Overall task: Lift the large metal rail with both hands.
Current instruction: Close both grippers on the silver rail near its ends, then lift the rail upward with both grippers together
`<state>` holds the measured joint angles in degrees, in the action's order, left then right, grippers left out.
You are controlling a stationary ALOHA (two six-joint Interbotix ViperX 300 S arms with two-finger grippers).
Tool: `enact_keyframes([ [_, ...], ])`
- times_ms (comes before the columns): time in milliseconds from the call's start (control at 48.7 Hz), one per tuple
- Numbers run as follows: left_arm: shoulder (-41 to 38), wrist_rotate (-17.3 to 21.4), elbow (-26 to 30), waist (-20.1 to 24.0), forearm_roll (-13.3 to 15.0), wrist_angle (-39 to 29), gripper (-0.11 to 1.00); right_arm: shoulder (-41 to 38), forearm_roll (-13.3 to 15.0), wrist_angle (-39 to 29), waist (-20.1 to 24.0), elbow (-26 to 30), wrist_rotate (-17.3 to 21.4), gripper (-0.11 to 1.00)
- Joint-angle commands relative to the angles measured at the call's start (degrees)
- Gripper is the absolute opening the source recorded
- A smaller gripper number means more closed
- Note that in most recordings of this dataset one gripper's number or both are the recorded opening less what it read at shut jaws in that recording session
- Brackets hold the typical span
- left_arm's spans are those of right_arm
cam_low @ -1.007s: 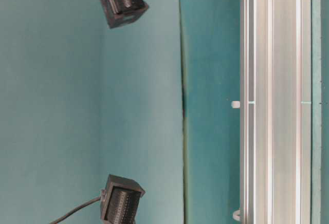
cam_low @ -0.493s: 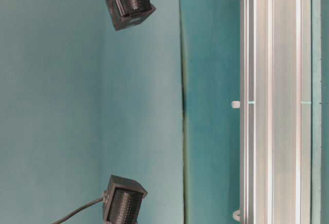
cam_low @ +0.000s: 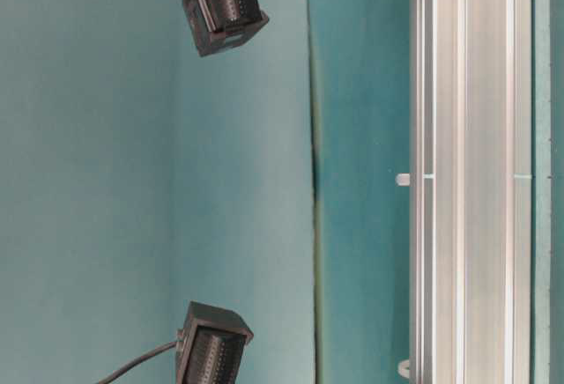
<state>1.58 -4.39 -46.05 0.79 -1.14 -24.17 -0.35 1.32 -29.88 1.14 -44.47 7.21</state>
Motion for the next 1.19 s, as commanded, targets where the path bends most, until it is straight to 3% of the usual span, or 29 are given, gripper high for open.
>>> enact_keyframes([
  [0,0.53,-0.53,0.62,0.44,-0.09,0.62,0.37,-0.53,0.18,0.09,-0.44,0.88,0.09,0.39],
  [226,4.92,-2.81,2.9,0.44,-0.09,-3.08,0.37,4.31,-0.26,-5.71,-0.44,4.22,-0.18,0.39],
  [514,13.62,-2.99,8.53,0.53,-0.09,-17.84,0.37,10.81,-0.26,-20.3,-0.7,11.25,-0.18,0.39],
  [801,21.01,-3.25,16.35,0.44,-0.09,-29.88,0.37,14.77,-1.41,-28.65,-0.7,18.11,0.26,0.39],
  [1171,22.06,-3.43,25.84,0.35,-0.09,-40.52,0.37,14.15,-2.29,-42.63,-0.7,31.55,0.26,0.39],
])
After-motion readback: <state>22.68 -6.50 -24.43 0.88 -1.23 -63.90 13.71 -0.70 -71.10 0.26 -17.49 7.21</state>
